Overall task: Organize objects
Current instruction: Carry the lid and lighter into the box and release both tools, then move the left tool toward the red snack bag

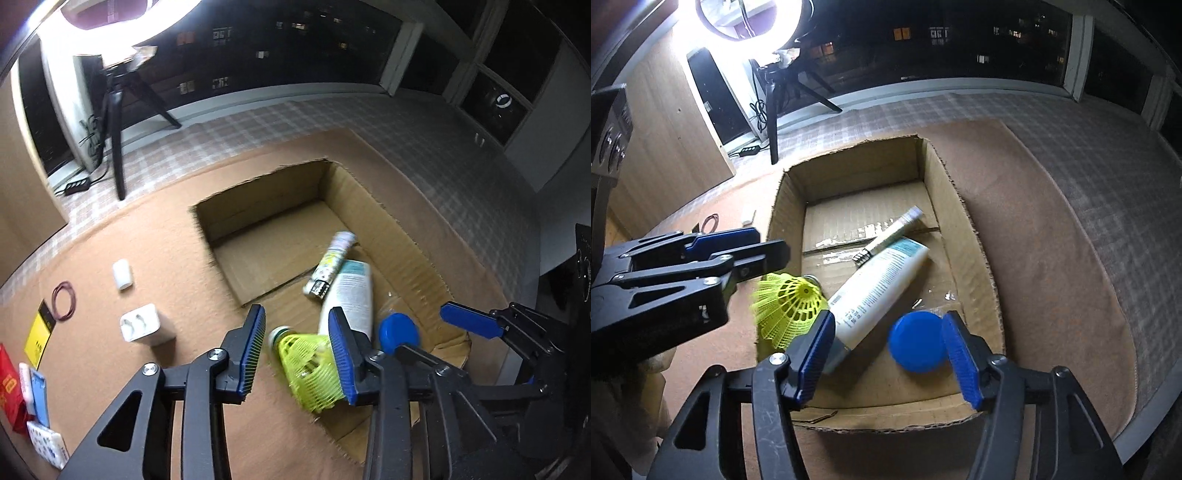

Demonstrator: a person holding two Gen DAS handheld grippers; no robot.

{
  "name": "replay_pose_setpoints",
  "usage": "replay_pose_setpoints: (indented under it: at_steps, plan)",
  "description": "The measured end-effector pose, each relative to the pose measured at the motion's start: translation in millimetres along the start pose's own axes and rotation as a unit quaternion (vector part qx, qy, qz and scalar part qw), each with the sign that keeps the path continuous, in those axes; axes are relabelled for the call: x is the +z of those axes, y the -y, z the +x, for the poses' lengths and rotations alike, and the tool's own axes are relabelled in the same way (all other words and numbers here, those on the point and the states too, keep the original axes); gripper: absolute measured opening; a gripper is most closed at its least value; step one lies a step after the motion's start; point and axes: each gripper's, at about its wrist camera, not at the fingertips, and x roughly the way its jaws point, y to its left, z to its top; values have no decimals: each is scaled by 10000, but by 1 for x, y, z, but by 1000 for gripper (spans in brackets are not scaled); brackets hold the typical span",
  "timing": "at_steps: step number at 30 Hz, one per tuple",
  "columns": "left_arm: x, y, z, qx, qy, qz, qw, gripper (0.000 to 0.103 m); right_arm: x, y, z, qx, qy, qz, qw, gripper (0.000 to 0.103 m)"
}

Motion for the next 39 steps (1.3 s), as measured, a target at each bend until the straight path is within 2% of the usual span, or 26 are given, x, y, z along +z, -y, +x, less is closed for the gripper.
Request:
replay_pose_setpoints:
  at_steps: [6,10,15,25,34,39]
  plan:
    - [-19,-43,-32,157,156,-394,9990,42,-1,-23,-1,124,82,-178,9997,59]
    - [-43,-80,-55,343,213,-689,9968,47,-3,-54,-1,185,278,-519,9981,59]
    - [-77,-136,-80,684,227,-1101,9913,49,-4,-95,6,420,178,-756,9961,59]
    - [-138,-263,-127,1325,181,-2002,9706,49,-8,-180,36,1075,-391,-896,9894,59]
    - [-195,-347,-147,1433,115,-2686,9524,49,-8,-258,58,1606,-698,-1000,9795,59]
    - [-192,-381,-159,1434,228,-2879,9466,49,-4,-291,69,1754,-779,-985,9765,59]
